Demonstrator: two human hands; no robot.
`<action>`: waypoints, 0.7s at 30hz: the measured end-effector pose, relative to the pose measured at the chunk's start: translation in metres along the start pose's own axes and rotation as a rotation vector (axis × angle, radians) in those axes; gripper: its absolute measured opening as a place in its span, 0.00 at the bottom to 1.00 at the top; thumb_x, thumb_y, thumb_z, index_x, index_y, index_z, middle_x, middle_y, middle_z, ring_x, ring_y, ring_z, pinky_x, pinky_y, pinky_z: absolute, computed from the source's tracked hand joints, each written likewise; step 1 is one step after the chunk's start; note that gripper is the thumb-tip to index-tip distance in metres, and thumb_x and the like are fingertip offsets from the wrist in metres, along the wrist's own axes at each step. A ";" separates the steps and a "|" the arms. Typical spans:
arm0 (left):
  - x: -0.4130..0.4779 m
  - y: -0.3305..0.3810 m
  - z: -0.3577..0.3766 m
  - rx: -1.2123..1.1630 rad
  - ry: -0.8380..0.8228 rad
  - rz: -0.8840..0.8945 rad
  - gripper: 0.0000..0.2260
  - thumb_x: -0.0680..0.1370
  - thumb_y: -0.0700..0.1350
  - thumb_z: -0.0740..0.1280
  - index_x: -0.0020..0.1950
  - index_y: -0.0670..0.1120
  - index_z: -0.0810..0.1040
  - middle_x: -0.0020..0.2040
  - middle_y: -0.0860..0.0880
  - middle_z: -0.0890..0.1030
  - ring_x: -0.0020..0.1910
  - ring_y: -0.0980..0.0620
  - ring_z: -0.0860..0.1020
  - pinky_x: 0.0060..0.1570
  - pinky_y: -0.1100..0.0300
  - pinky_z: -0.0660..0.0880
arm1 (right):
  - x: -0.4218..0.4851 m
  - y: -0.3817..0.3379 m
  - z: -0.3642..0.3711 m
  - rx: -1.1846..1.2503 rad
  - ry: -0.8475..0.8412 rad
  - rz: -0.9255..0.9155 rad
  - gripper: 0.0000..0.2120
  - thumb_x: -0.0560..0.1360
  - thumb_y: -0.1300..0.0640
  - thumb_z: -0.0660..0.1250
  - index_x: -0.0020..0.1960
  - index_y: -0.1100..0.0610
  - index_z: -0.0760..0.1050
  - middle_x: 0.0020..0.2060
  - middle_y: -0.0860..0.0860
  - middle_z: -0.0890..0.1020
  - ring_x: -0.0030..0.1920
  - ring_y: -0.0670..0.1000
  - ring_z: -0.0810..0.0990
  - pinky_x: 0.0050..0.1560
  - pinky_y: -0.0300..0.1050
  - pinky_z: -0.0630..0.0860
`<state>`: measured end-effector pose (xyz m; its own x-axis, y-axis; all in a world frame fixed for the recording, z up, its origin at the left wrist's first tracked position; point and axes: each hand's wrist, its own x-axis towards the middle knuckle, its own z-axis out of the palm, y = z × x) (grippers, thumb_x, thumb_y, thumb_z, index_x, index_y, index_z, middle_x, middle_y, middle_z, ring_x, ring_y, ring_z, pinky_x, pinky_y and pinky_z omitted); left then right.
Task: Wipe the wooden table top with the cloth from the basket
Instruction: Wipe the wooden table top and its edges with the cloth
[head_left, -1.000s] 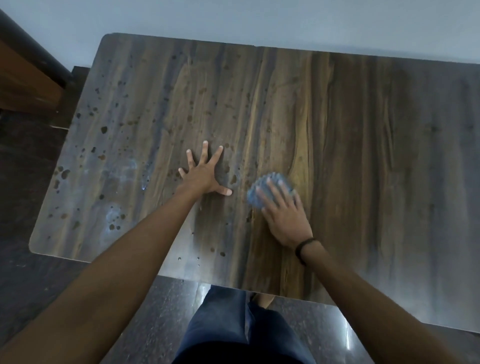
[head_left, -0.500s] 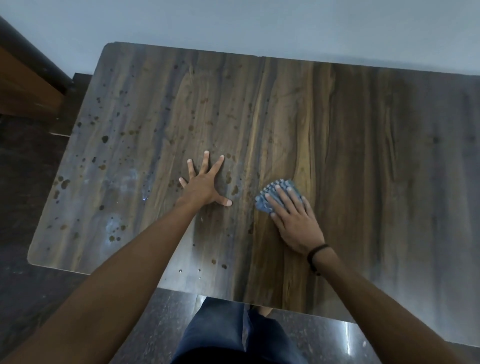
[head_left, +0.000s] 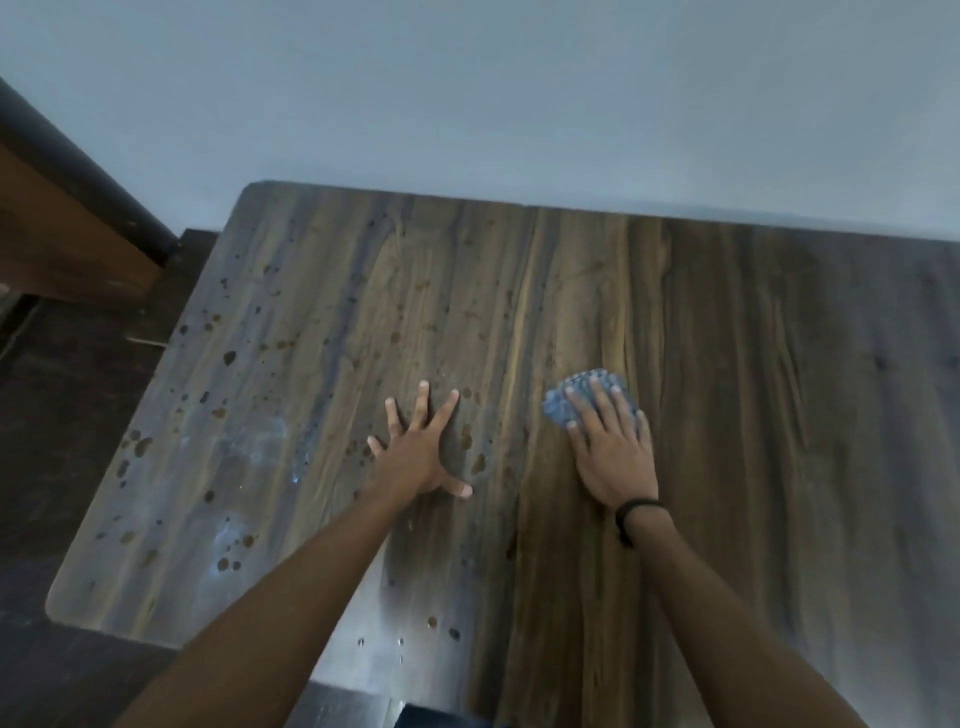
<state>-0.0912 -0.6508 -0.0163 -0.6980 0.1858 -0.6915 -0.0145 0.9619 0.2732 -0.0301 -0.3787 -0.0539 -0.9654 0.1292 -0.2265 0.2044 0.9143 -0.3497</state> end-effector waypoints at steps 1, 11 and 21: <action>0.000 0.000 0.000 0.004 0.002 0.003 0.63 0.62 0.60 0.81 0.77 0.67 0.32 0.75 0.57 0.23 0.75 0.37 0.27 0.69 0.24 0.42 | 0.017 -0.002 -0.007 0.014 0.009 0.079 0.24 0.85 0.45 0.49 0.81 0.40 0.52 0.82 0.45 0.50 0.81 0.50 0.44 0.79 0.59 0.46; 0.027 0.026 -0.037 0.100 -0.011 0.040 0.62 0.63 0.65 0.78 0.77 0.66 0.31 0.74 0.57 0.22 0.74 0.37 0.26 0.68 0.23 0.44 | 0.035 -0.002 -0.014 -0.010 -0.032 0.048 0.25 0.85 0.42 0.43 0.81 0.39 0.43 0.81 0.42 0.44 0.81 0.47 0.39 0.79 0.56 0.41; 0.063 0.060 -0.069 0.037 -0.050 -0.006 0.64 0.63 0.57 0.82 0.77 0.66 0.33 0.75 0.57 0.23 0.75 0.35 0.27 0.64 0.19 0.46 | 0.054 0.001 -0.024 -0.033 -0.064 -0.037 0.25 0.84 0.43 0.40 0.81 0.38 0.43 0.81 0.40 0.43 0.80 0.47 0.37 0.80 0.57 0.41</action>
<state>-0.1854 -0.5952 0.0032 -0.6616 0.1889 -0.7256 0.0084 0.9696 0.2447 -0.0863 -0.3617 -0.0447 -0.9596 0.0718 -0.2720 0.1629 0.9301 -0.3292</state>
